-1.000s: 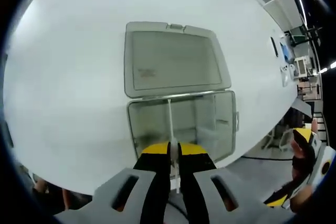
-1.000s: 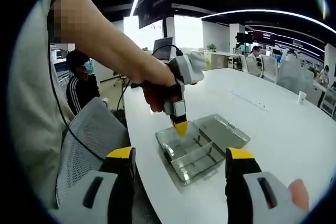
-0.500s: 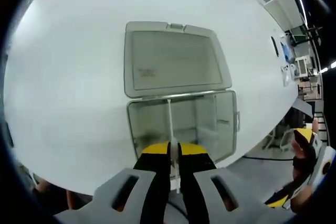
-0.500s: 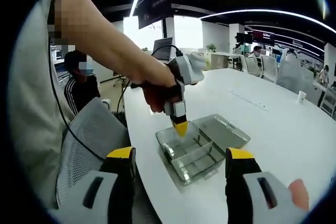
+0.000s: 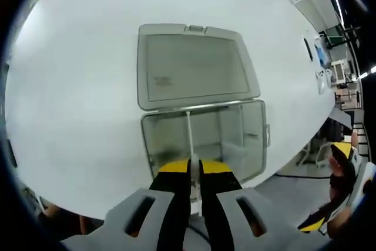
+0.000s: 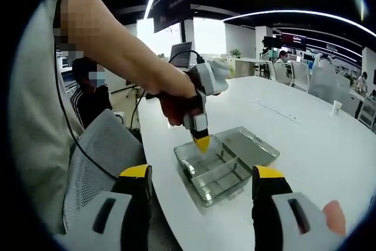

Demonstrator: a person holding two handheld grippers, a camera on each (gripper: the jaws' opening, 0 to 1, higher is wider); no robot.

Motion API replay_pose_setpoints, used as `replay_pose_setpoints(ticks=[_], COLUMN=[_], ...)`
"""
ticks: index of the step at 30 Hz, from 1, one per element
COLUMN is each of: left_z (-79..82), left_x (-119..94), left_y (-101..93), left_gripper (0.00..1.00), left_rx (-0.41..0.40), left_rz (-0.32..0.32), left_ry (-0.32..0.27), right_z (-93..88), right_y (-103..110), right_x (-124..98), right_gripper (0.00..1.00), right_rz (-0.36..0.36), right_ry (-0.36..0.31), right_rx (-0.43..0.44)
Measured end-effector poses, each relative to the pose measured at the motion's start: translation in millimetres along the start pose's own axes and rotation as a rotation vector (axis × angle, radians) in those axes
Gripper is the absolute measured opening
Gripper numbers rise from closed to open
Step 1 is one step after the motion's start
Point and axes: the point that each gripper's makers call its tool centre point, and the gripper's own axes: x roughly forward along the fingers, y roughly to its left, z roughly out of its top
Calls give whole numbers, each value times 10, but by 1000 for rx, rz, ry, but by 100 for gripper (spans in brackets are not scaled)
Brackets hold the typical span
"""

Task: Insert the divider into the dual guide fixture by aligning both edges with the guide slots and pushing it downward to the bottom, including one-sided entry, uneven engagement, binding, and posture correction.

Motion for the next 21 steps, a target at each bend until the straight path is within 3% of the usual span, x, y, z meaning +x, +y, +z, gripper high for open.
replay_pose_setpoints(ticks=[11, 21], left_z=[-10, 1], left_x=[13, 31], left_y=[-8, -61], left_gripper=[2, 2], left_rx=[26, 153], left_rz=[25, 121], left_ry=[7, 36], right_z=[-6, -6], right_y=[-10, -12], right_x=[-13, -11], right_gripper=[67, 67], right_rz=[-5, -3], right_ry=[1, 3], right_rx=[0, 0])
